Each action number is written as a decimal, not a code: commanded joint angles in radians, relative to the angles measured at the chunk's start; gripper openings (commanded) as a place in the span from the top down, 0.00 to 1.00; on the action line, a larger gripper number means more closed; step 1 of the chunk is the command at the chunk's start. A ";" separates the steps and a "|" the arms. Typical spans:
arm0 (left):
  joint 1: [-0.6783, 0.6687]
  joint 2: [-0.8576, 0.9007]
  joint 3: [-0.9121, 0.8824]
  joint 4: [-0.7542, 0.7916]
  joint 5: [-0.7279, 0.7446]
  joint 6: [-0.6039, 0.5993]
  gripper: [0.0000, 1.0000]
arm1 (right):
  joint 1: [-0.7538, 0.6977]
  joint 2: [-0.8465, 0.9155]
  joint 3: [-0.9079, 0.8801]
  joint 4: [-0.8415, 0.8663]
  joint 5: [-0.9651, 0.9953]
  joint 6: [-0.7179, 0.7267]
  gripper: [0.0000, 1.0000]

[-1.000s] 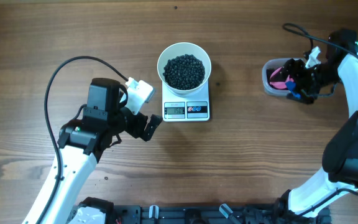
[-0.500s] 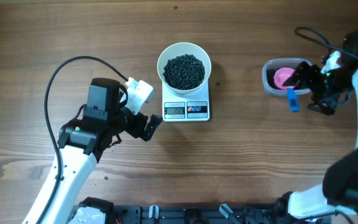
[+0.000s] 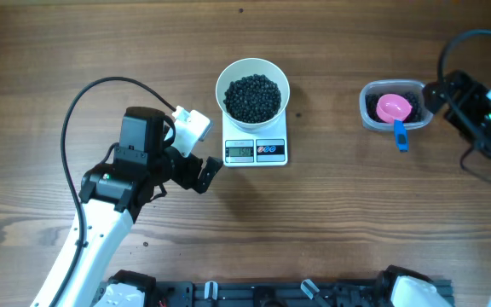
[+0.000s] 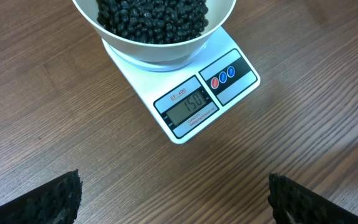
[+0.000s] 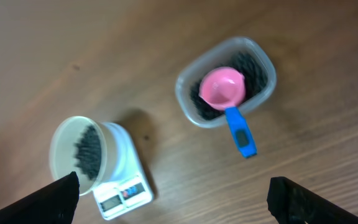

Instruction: Scoop item into bowl and weigh 150g on scale

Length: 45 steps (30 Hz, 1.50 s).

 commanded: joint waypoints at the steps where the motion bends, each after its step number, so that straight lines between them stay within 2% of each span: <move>1: -0.003 0.007 -0.010 0.002 0.016 0.002 0.00 | -0.001 -0.101 0.018 0.000 -0.029 0.021 0.00; 4: -0.003 0.007 -0.010 0.002 0.016 0.002 0.00 | -0.001 -0.160 0.018 -0.039 -0.033 0.067 0.00; 9: -0.003 0.007 -0.010 0.002 0.016 0.002 0.00 | -0.001 -0.233 0.018 -0.148 0.023 0.057 0.00; 13: -0.003 0.007 -0.010 0.002 0.016 0.002 0.00 | -0.001 -0.291 0.018 -0.134 0.047 -0.108 0.00; 16: -0.003 0.007 -0.010 0.002 0.016 0.002 0.00 | -0.001 -0.332 0.018 -0.134 0.062 -0.164 0.01; 24: -0.003 0.007 -0.010 0.002 0.016 0.002 0.00 | 0.000 -0.423 0.017 -0.134 0.131 -0.157 0.00; 27: -0.003 0.007 -0.010 0.002 0.016 0.002 0.00 | -0.001 -0.426 0.003 -0.127 0.141 -0.114 0.00; 32: -0.003 0.007 -0.010 0.002 0.016 0.002 0.00 | 0.044 -0.503 -0.161 0.097 0.204 -0.113 0.00; 41: -0.003 0.007 -0.010 0.002 0.016 0.002 0.00 | 0.085 -0.799 -0.728 0.666 0.219 -0.112 0.00; 42: -0.003 0.007 -0.010 0.002 0.016 0.002 0.00 | 0.100 -0.855 -0.835 0.766 0.219 -0.112 0.00; 45: -0.003 0.007 -0.010 0.002 0.016 0.002 0.00 | 0.115 -0.919 -0.968 0.891 0.219 -0.111 0.00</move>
